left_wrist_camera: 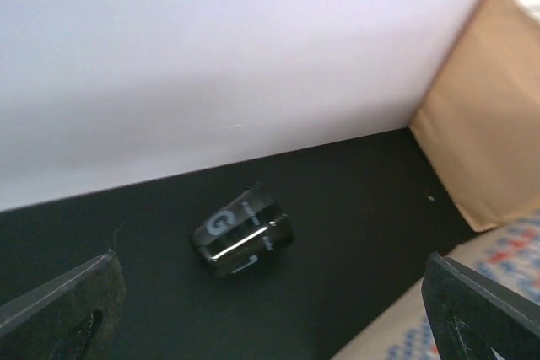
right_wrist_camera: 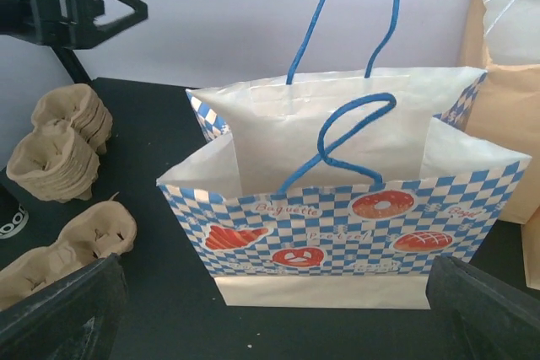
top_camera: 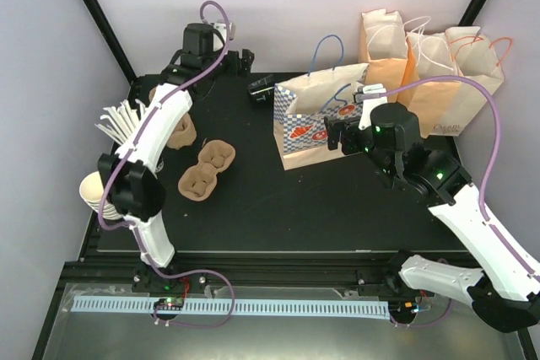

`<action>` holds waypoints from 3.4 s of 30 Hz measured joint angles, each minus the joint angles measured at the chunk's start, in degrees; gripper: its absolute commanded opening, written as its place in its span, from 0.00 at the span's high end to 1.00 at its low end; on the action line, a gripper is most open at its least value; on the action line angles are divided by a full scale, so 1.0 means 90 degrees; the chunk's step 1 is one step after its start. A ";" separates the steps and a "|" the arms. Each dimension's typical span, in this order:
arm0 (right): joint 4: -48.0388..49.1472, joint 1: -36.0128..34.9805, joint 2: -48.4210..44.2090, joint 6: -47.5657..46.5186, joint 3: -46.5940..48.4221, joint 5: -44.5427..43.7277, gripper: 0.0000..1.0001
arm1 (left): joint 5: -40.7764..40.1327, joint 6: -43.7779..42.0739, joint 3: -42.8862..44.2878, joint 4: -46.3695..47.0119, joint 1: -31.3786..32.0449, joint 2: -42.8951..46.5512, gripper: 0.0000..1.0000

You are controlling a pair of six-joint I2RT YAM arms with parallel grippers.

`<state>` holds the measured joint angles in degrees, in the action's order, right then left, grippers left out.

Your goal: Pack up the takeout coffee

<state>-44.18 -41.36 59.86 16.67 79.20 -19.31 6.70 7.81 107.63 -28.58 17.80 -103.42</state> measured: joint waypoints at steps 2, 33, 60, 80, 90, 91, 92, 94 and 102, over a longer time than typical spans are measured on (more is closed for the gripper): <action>-0.0007 0.0000 0.0007 -0.0012 0.0034 0.0005 0.00 | 0.0080 0.0112 0.0165 0.0061 -0.0243 -0.0408 0.01; -0.0238 0.0005 0.0765 0.0187 0.0321 0.0697 0.00 | 0.2443 0.3235 0.3847 0.3191 -0.0763 -0.5991 0.01; -0.0233 0.0005 0.0750 0.0384 0.0311 0.1020 0.00 | 0.2300 0.0770 0.3798 0.0180 -0.0408 -0.5697 0.05; -0.0233 0.0005 0.0580 0.0498 0.0185 0.1086 0.00 | 0.1545 -0.0668 0.3767 -0.0758 0.0027 -0.5523 0.14; -0.0219 0.0005 0.0568 0.0549 0.0075 0.1163 0.00 | 0.1552 -0.0758 0.3721 -0.0877 0.0066 -0.5498 0.35; -0.0211 0.0005 0.0568 0.0549 0.0075 0.1163 0.00 | 0.1547 -0.0763 0.3643 -0.0862 0.0066 -0.5455 0.37; -0.0206 0.0005 0.0566 0.0549 0.0075 0.1166 0.00 | 0.1542 -0.0765 0.3553 -0.0862 0.0066 -0.5389 0.39; -0.0189 0.0005 0.0563 0.0551 0.0075 0.1175 0.00 | 0.1511 -0.0772 0.3310 -0.0867 0.0066 -0.5226 0.43; -0.0117 0.0005 0.0593 0.0544 0.0075 0.1392 0.00 | 0.1428 -0.0610 0.1627 -0.0865 -0.0066 -0.3910 0.47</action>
<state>-45.23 -41.32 65.19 21.56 79.88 -6.79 19.55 2.33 122.28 -36.36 17.21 -138.61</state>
